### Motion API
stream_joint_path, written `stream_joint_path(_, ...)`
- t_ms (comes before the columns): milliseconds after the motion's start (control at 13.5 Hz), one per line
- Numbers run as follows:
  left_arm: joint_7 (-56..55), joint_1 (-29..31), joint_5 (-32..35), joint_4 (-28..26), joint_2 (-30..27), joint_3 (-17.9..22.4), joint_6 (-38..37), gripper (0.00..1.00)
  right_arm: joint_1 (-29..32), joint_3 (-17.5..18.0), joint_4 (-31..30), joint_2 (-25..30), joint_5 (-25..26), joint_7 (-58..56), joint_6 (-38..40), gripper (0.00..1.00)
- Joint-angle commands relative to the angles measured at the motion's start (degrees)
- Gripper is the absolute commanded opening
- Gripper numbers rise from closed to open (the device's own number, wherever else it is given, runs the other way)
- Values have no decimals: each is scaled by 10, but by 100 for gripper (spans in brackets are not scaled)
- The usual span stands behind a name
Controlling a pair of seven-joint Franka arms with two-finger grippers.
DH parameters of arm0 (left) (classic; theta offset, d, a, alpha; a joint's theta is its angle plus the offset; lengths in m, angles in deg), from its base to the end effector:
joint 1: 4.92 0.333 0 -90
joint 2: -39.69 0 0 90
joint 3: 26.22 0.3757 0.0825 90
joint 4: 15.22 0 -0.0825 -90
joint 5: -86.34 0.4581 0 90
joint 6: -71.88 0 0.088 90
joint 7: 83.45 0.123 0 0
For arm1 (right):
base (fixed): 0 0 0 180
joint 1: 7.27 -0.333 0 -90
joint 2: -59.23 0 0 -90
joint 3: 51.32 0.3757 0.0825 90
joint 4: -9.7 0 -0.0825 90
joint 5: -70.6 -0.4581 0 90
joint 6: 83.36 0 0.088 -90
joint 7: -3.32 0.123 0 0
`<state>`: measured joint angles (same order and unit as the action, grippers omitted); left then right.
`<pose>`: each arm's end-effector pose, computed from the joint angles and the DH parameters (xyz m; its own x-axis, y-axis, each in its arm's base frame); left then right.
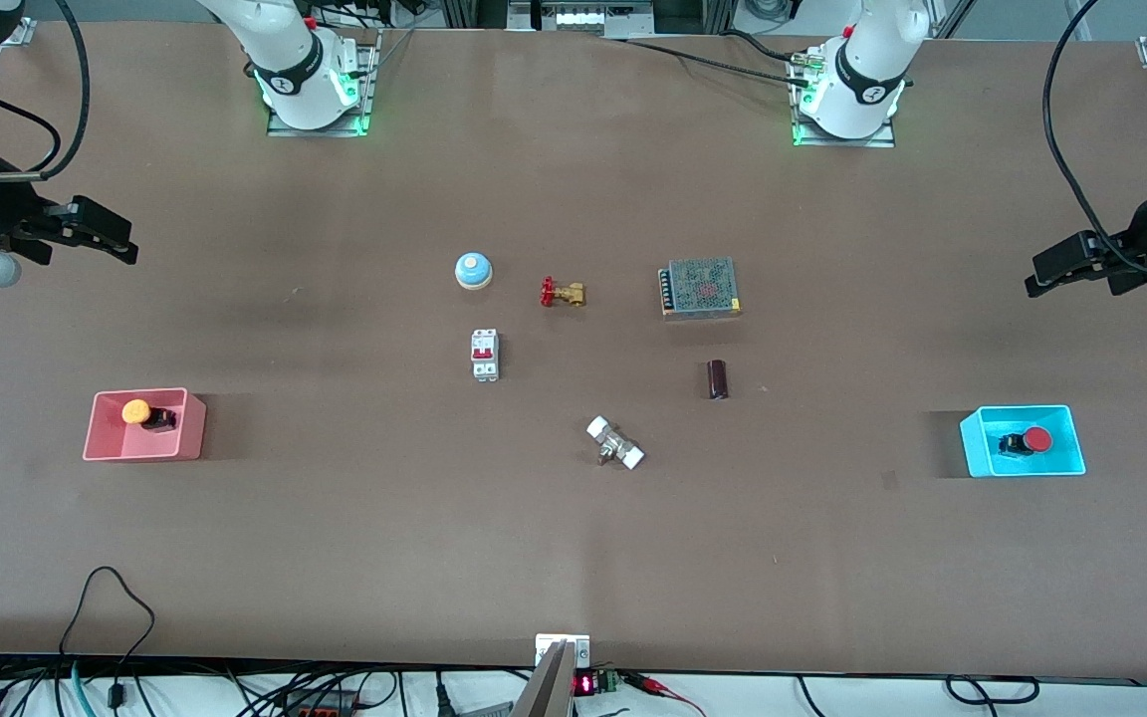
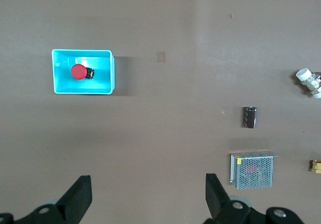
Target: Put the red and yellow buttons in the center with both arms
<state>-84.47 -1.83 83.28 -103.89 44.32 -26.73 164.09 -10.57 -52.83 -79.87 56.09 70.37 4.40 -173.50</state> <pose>0.6599 0.0236 0.6323 0.9977 0.0648 -0.0200 0.0658 -0.9964 0.0537 0.6465 0.0212 0.6376 0.9989 0.0123 -0.0449 0.0123 -0.9999 -0.0017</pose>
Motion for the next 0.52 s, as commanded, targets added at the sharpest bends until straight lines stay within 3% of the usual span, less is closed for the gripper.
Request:
stream_joint_path(0, -3, 2, 13, -3, -16, -4, -10, 100, -2, -1, -9, 9, -7, 9, -6, 100)
stream_joint_path(443, -3, 3, 12, -4, -16, -5, -10, 100, -1, -1, -3, -4, -7, 7, -11, 100)
